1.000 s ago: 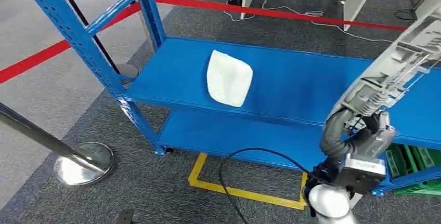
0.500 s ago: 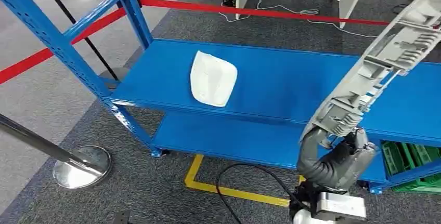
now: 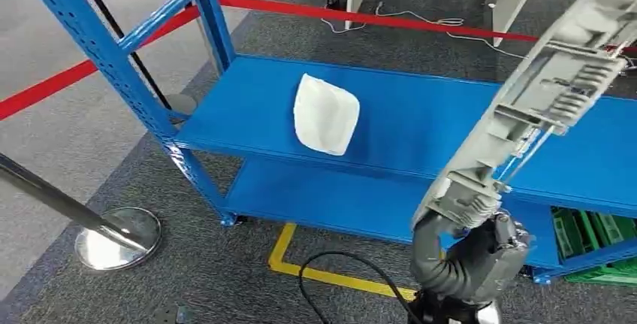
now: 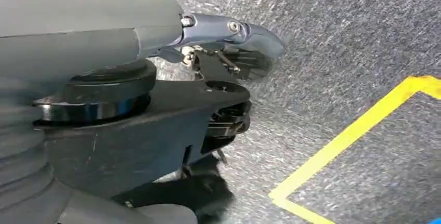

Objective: Take the parts from the cabinet and place them on the table.

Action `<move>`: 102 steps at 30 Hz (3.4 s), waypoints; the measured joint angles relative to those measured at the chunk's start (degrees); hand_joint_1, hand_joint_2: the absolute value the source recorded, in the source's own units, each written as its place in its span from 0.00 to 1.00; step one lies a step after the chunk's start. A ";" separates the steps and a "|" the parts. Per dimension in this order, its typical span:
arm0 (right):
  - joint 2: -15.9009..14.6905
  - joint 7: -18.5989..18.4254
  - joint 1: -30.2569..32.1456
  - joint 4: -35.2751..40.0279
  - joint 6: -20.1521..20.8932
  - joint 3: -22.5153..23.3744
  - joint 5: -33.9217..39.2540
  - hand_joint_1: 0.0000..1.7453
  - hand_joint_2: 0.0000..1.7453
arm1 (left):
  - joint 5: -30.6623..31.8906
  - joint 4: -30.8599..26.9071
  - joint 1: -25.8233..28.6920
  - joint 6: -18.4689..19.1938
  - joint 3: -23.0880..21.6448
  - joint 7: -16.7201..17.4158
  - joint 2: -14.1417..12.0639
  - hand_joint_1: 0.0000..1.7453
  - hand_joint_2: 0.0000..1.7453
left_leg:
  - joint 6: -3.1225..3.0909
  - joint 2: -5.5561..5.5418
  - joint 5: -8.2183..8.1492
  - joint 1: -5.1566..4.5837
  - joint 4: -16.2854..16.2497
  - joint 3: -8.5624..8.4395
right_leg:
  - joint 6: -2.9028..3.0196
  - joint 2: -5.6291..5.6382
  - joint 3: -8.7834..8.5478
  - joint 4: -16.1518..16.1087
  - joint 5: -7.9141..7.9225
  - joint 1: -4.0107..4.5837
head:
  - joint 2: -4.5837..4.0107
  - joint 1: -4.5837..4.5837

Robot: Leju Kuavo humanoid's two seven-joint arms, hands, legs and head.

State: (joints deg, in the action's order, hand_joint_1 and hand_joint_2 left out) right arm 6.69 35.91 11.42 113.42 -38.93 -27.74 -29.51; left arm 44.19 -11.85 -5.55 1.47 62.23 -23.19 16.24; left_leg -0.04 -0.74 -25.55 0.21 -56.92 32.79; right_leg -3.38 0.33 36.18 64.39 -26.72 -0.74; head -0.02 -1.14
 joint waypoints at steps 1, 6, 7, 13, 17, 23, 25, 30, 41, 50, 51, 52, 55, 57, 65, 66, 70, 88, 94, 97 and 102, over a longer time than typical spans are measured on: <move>-0.13 -0.11 -0.02 0.00 -0.02 -0.06 -0.07 1.00 1.00 | -0.09 0.00 0.01 0.11 0.15 0.00 -0.02 0.00 1.00 | 0.42 -0.03 -0.20 -0.10 -0.17 -0.05 | -0.20 -0.17 -1.96 -4.08 0.33 -0.14 | 0.00 -0.02; -0.46 -1.35 0.18 -0.04 -0.04 -0.70 0.66 1.00 1.00 | -0.04 -0.02 0.01 0.77 1.05 0.02 -0.18 0.00 1.00 | 1.54 -0.05 -0.16 -0.25 -0.22 0.14 | 2.21 0.51 -2.19 -4.55 0.51 0.08 | 0.00 0.37; -0.44 -1.57 0.20 -0.04 -0.04 -0.74 0.77 1.00 1.00 | 0.02 0.00 0.01 1.05 1.11 0.02 -0.17 0.00 1.00 | 1.94 0.03 -1.03 -0.23 -1.01 0.46 | 2.63 0.46 -2.27 -4.59 0.56 0.02 | 0.00 0.50; -0.50 -2.14 0.32 -0.30 -0.04 -0.83 0.55 1.00 1.00 | -0.96 -0.02 0.10 1.18 1.68 0.96 -0.26 0.00 1.00 | 2.21 0.07 -6.70 -0.19 -17.13 8.38 | 3.14 0.23 -2.19 -4.56 0.65 0.10 | 0.00 0.92; -0.50 -2.40 0.27 -0.50 -0.04 -0.85 0.55 1.00 1.00 | -0.96 0.00 -0.05 1.22 2.14 1.49 -0.26 0.00 1.00 | 1.26 0.04 0.07 -0.29 -1.07 0.33 | 2.54 0.49 -2.09 -4.26 0.63 0.57 | 0.00 0.87; -0.76 -2.86 0.09 -0.59 -0.04 -1.00 0.55 1.00 1.00 | -0.96 -0.02 -0.02 1.46 2.64 1.57 -0.04 0.00 1.00 | -0.24 0.07 1.11 -0.04 0.01 1.00 | 0.65 0.20 -0.62 -2.28 -1.67 0.25 | 0.00 0.44; -0.81 -2.97 -0.01 -0.70 -0.04 -1.03 0.55 1.00 1.00 | -0.94 0.00 -0.01 1.55 2.69 1.57 -0.04 0.00 1.00 | -0.56 0.18 1.43 -0.09 0.00 1.52 | 0.33 0.15 2.54 6.80 -7.20 0.17 | 0.00 0.28; -0.90 -3.41 -0.08 -1.22 -0.04 -1.05 0.61 1.00 1.00 | -0.55 -0.02 0.00 1.55 2.71 1.77 -0.04 0.00 1.00 | -0.11 0.21 2.82 -0.01 -0.04 3.00 | 0.13 0.07 -2.59 2.60 -4.42 0.08 | 0.00 0.24; -0.90 -3.52 -0.30 -1.46 -0.04 -1.20 0.61 1.00 1.00 | -0.35 -0.04 -0.04 1.59 2.71 1.77 -0.31 0.00 1.00 | 2.91 0.12 -6.67 -0.09 -14.13 8.68 | 3.38 0.19 -3.55 -5.25 0.07 0.23 | 0.00 0.70; -0.90 -3.85 -0.34 -1.49 -0.04 -1.20 0.74 1.00 1.00 | -0.37 -0.04 -0.20 1.57 2.73 1.77 -0.28 0.00 1.00 | 0.84 0.05 -2.29 -0.95 1.18 -3.94 | 1.70 0.12 -0.29 -5.33 3.60 0.51 | 0.00 0.81; -0.90 -3.87 -0.29 -1.49 -0.04 -1.20 0.74 1.00 1.00 | -0.37 -0.04 -0.11 1.55 2.73 1.77 -0.28 0.00 1.00 | 0.49 0.06 -1.94 -1.08 1.22 -3.74 | 1.32 0.13 -0.26 -5.60 3.99 0.41 | 0.00 0.70; -0.90 -3.89 -0.30 -1.49 -0.04 -1.20 0.74 1.00 1.00 | -0.39 -0.02 -0.05 1.55 2.73 1.77 -0.11 0.00 1.00 | 0.12 0.21 -1.14 -0.65 1.97 -3.42 | 0.98 0.18 0.04 -5.50 4.09 0.50 | 0.00 0.87; -0.92 -3.91 -0.35 -1.49 -0.04 -1.16 0.74 1.00 1.00 | -0.39 -0.04 -0.09 1.55 2.73 1.77 -0.07 0.00 1.00 | -0.57 0.40 0.29 -0.52 1.91 -1.95 | 0.28 0.08 3.03 3.09 -4.04 0.31 | 0.00 0.28; -0.94 -3.91 -0.34 -1.51 -0.04 -1.16 0.77 1.00 1.00 | -0.39 -0.04 -0.09 1.55 2.73 1.77 -0.07 0.00 1.00 | -0.58 0.55 1.23 -0.54 1.81 -0.72 | -0.04 0.09 5.31 11.42 -7.94 0.32 | 0.00 0.26; -0.94 -4.20 -0.40 -1.73 -0.07 -1.16 1.16 1.00 1.00 | -0.63 -0.07 -0.06 1.68 2.78 1.77 -0.15 0.00 1.00 | 1.24 0.44 4.39 -0.65 0.85 2.45 | 0.81 0.48 -7.32 -6.34 -2.48 0.29 | 0.00 0.11; -0.94 -4.22 -0.37 -1.81 -0.04 -1.16 1.18 1.00 1.00 | -0.63 -0.07 -0.08 1.68 2.78 1.77 -0.15 0.00 1.00 | 1.47 0.43 4.90 -0.60 1.00 2.66 | 1.30 0.51 -7.04 -6.09 -2.19 0.44 | 0.00 0.20; -0.94 -4.28 -0.43 -1.92 -0.04 -1.18 1.20 1.00 1.00 | -0.79 -0.07 -0.08 1.68 2.80 1.77 -0.24 0.00 1.00 | 2.67 0.44 -2.14 -0.44 -5.90 5.83 | 3.19 0.22 -4.76 -6.22 -0.14 0.11 | 0.00 0.61; -0.94 -4.28 -0.58 -1.97 -0.07 -1.09 1.07 1.00 1.00 | -1.22 -0.11 -0.16 2.03 3.04 1.57 -0.61 0.00 1.00 | -0.55 0.76 1.53 -1.02 3.29 -1.70 | 0.39 -0.07 5.31 10.34 -6.37 0.44 | 0.00 0.22; -0.94 -4.33 -0.89 -1.99 -0.07 -1.16 0.90 1.00 1.00 | -0.96 -0.13 -0.20 2.25 3.06 1.49 -0.63 0.00 1.00 | 0.54 0.67 2.87 -1.11 1.46 1.23 | 1.02 0.33 -7.24 -6.46 -1.82 0.63 | 0.00 0.06; -0.94 -4.33 -0.98 -1.99 -0.07 -1.16 0.85 1.00 1.00 | -0.96 -0.13 -0.17 2.32 3.06 1.40 -0.63 0.00 1.00 | 1.29 0.63 4.00 -1.00 1.27 1.64 | 1.97 0.28 -6.10 -6.04 -1.28 0.82 | 0.00 0.22; -0.94 -4.26 -1.27 -1.99 -0.04 -1.22 0.74 1.00 1.00 | -0.96 -0.13 -0.21 2.47 3.10 1.38 -0.77 0.00 1.00 | 2.77 0.64 -7.17 -0.65 -11.94 6.53 | 3.63 0.12 -3.15 -6.20 1.23 0.56 | 0.00 0.63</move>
State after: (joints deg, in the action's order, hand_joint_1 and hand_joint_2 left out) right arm 5.75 31.65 10.15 111.43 -38.97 -28.96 -28.76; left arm 43.23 -11.98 -5.76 3.93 65.33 -21.81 15.47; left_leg 2.73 -0.10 -32.72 -0.44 -68.86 39.32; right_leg 0.25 0.45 33.03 58.20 -25.49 -0.18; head -0.02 -0.50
